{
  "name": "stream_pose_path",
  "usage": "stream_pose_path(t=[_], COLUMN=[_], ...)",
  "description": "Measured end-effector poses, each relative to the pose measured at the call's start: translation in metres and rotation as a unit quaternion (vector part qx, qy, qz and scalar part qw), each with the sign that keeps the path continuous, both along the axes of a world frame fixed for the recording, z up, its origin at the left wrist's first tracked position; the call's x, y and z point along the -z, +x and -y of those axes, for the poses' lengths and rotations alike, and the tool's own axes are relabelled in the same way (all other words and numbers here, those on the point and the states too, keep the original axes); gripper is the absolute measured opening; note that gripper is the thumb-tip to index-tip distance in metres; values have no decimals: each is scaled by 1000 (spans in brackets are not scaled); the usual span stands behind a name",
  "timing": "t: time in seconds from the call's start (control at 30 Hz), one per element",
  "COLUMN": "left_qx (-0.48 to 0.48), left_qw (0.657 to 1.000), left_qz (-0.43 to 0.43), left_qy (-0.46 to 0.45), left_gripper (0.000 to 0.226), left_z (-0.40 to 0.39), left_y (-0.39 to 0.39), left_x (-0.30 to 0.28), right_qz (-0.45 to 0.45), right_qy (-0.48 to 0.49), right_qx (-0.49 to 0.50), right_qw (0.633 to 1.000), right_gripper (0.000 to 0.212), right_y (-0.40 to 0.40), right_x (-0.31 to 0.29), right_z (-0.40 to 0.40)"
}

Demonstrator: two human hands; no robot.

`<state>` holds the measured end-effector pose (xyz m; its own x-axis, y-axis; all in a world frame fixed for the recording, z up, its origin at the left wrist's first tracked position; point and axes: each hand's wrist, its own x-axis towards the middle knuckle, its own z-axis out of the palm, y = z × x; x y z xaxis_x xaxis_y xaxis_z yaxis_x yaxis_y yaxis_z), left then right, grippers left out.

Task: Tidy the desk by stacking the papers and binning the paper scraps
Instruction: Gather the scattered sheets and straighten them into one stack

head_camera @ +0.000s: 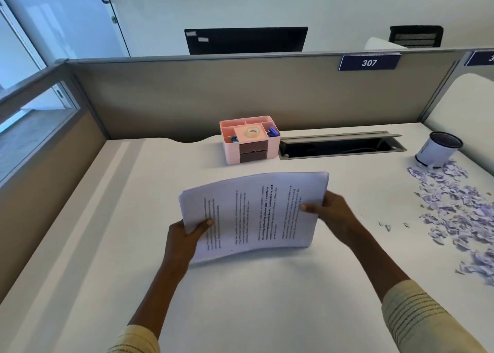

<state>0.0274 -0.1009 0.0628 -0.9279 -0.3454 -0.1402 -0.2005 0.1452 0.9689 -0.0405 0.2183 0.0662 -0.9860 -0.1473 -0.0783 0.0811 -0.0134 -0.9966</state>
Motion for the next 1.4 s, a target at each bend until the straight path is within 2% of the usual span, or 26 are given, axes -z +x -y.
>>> stream_pose_path(t=[0.03,0.1,0.2,0.27,0.4,0.5,0.53,0.6,0.67,0.77,0.87,0.97,1.07,1.17,1.27,1.4], left_qx=[2,15,63,100,136,137,115,45,-30,-10,32,6,-31,-43,-53,-71], left_qw=[999,992,964,941,895,870,868,887,928,985,997,998,998,997,995,991], left_qz=[-9,-41,-103,-144,-189,-199,-208,-216,-207,-103,-64,-70,-62,-50,-59,-77], left_qy=[-31,-117,-237,-290,-381,-430,-435,-405,-310,-140,-6,7,8,-34,-60,-84], left_gripper=[12,22,26,19,16,15,29,73,90,77,33,16,23,22,14,16], left_z=[2,4,-4,-18,-42,-46,-46,-39,-29,-25,-29,-27,-25,-25,-29,-30], left_y=[-4,-12,-22,-25,-30,-37,-38,-34,-25,-13,-7,-6,-4,2,5,4], left_x=[-10,-33,-75,-104,-145,-151,-145,-128,-103,-63,-44,-36,-28,-14,-5,-8], right_qz=[-16,-70,-187,-232,-151,-116,-107,-75,-45,-26,-24,-20,-25,-19,-6,-3], right_qy=[3,94,295,355,361,286,255,190,104,1,-35,-28,10,46,2,-23], right_qx=[17,48,49,3,-102,-52,-31,2,22,21,2,-8,-15,-10,-4,8], right_qw=[1000,992,936,906,915,950,960,979,993,999,999,999,1000,999,1000,1000], right_gripper=[62,74,89,83,30,24,24,34,39,39,40,40,43,44,33,26], right_y=[-6,-15,-20,-17,-14,-15,-14,-13,-8,-2,0,0,-4,-6,-2,-1], right_x=[-10,-37,-74,-97,-105,-82,-74,-58,-47,-36,-27,-24,-24,-18,-9,-12], right_z=[-4,-9,-2,12,41,47,47,45,42,39,41,44,46,43,44,48])
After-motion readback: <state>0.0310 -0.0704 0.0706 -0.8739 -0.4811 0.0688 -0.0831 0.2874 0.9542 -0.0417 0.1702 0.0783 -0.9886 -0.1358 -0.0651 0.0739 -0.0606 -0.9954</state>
